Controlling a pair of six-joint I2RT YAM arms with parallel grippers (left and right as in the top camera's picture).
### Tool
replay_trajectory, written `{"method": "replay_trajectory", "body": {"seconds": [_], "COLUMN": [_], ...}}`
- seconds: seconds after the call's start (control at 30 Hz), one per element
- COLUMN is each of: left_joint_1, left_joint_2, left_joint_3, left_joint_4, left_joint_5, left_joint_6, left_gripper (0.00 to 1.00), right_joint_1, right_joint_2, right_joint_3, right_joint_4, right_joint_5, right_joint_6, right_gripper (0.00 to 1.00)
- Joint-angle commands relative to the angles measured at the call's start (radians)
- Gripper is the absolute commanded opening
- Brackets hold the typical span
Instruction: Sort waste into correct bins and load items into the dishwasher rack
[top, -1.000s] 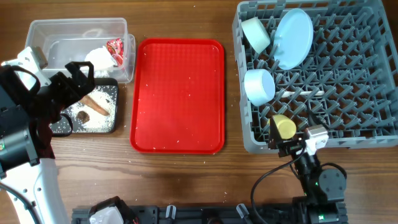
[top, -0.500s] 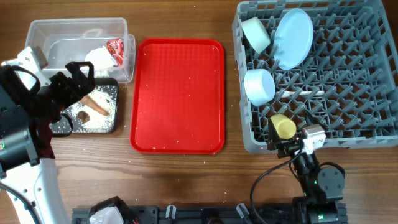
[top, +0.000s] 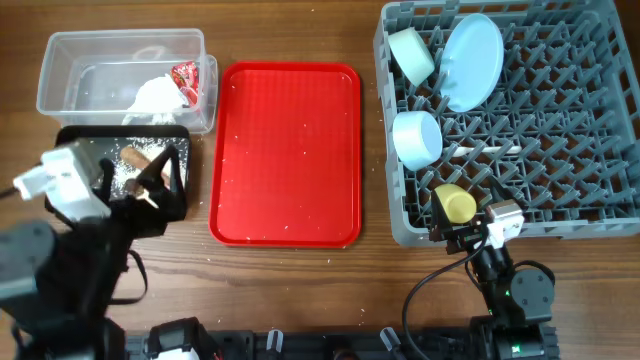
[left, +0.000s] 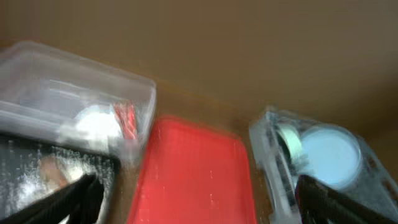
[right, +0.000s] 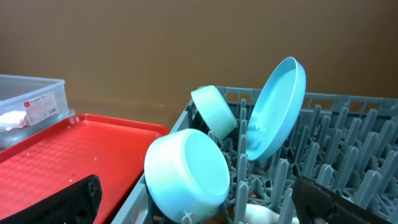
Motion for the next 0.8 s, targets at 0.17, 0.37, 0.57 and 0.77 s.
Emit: {"method": "replay_trajectory", "body": {"seconds": [0.17,0.37,0.57,0.77], "left_joint_1": [-0.123,-0.128,-0.148,-0.154], "left_joint_2": [-0.408,-0.584,-0.636,-0.636], "left_joint_3": [-0.763,-0.974,-1.021,-1.051], "left_joint_4": [0.737,0.825,0.826,0.834], "left_joint_5": [-0.213,-0.213,-0.215,-0.271], "left_joint_6": [0.017,0.065,0.068,0.067], "left_gripper": [1.00,1.00,1.00,1.00], "right_joint_1": [0.004,0.004,0.004,0.004], "right_joint_2": [-0.011,-0.011,-0.011,-0.011], "right_joint_3": [-0.002,-0.002,-0.002,-0.002], "right_joint_4": [0.003,0.003,0.003,0.003], "right_joint_5": [-0.024,-0.024,-0.024,-0.024], "right_joint_6": [-0.014,-0.013,-0.014,-0.014], "right_gripper": [1.00,1.00,0.99,1.00]}}
